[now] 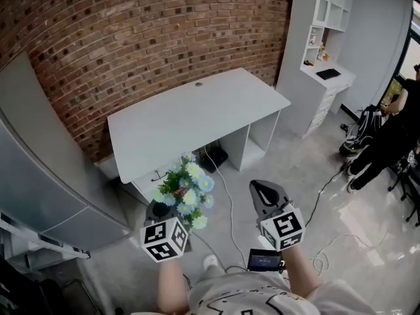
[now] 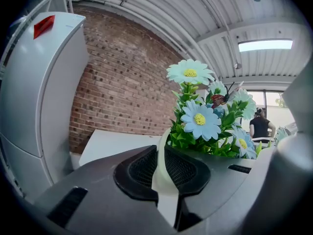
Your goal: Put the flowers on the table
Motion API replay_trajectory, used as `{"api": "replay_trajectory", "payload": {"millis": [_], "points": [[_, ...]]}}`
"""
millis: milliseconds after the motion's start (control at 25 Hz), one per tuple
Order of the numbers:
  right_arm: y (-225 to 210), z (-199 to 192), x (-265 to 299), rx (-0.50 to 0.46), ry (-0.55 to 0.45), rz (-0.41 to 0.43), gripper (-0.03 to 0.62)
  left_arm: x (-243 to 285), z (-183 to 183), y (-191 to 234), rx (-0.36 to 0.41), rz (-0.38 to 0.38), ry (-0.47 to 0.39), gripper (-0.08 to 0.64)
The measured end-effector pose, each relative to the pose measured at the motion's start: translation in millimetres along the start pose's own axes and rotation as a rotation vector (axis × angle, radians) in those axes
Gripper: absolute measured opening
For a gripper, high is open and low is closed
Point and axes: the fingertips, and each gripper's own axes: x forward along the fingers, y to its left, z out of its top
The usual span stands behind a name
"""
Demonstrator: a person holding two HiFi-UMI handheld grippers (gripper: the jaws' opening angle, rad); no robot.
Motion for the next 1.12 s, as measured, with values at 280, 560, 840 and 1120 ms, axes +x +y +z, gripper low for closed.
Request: {"api": "replay_trajectory", "payload": {"millis": [280, 560, 840, 1120], "points": [[-8.2, 10.0, 65.2, -0.013, 0.004, -0.015, 0.017, 60.9, 21.7, 31.0, 0.004, -0.031, -0.009, 0.055], [-2.0, 18.6, 117.7, -0.014, 0.015, -0.023, 0.017, 105.3, 39.3, 63.0, 0.013, -0.057, 0.005, 0.055], [-2.5, 21.2, 143.8, -0.016, 0.031, -0.037, 0.017, 129.0, 39.1, 79.8, 0.012, -0.076, 0.019, 0.055], [-14.1, 23.0, 163.9, -0.026, 0.03, -0.044, 0.017, 145.9, 42.0, 87.8, 0.008, -0.067, 0.02, 0.055]]}}
